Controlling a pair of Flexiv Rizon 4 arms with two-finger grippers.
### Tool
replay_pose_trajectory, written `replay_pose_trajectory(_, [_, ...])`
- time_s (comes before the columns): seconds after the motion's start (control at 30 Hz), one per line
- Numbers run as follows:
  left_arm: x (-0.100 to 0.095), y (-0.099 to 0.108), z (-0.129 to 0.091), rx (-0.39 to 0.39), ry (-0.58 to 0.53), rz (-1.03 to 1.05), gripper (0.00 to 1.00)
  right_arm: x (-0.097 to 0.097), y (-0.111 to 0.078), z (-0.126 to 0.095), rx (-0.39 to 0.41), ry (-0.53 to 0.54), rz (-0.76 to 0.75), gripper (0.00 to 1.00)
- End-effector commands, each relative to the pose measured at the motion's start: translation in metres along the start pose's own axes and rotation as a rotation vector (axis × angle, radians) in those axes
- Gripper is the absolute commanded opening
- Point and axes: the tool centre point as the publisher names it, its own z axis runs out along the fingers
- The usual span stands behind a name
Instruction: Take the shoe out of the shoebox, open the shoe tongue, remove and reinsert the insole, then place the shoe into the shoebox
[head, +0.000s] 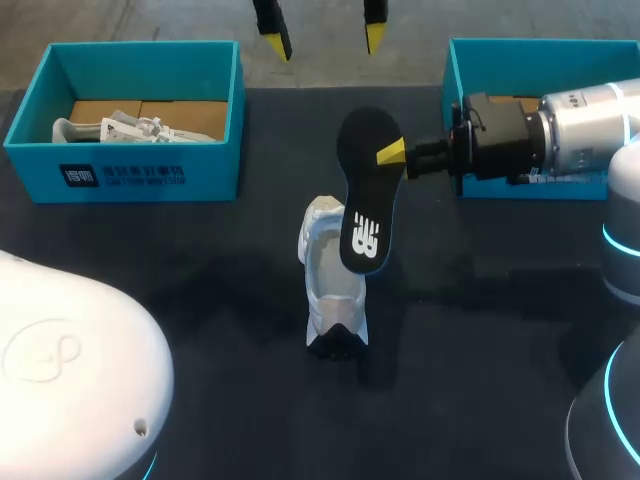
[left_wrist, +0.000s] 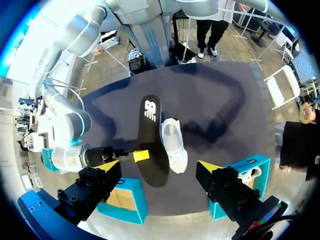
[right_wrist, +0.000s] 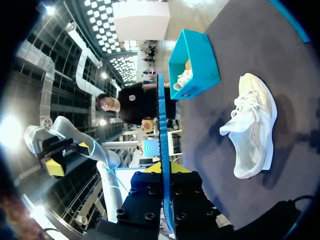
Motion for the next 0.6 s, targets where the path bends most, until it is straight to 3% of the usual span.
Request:
replay_pose_trajectory(0.03, [-0.0030, -0.0001, -0.0006, 0.001, 0.050, -0.003, 1.00, 0.0006, -0.0013, 0.0013, -0.003, -0.004, 0.000, 0.00])
replay_pose_trajectory(0.6, [-0.0086, 0.0001, -0.0029, -0.016, 0.030, 0.003, 1.00, 0.0035, -0.0043, -0.0014, -0.004, 0.000, -0.001, 0.00])
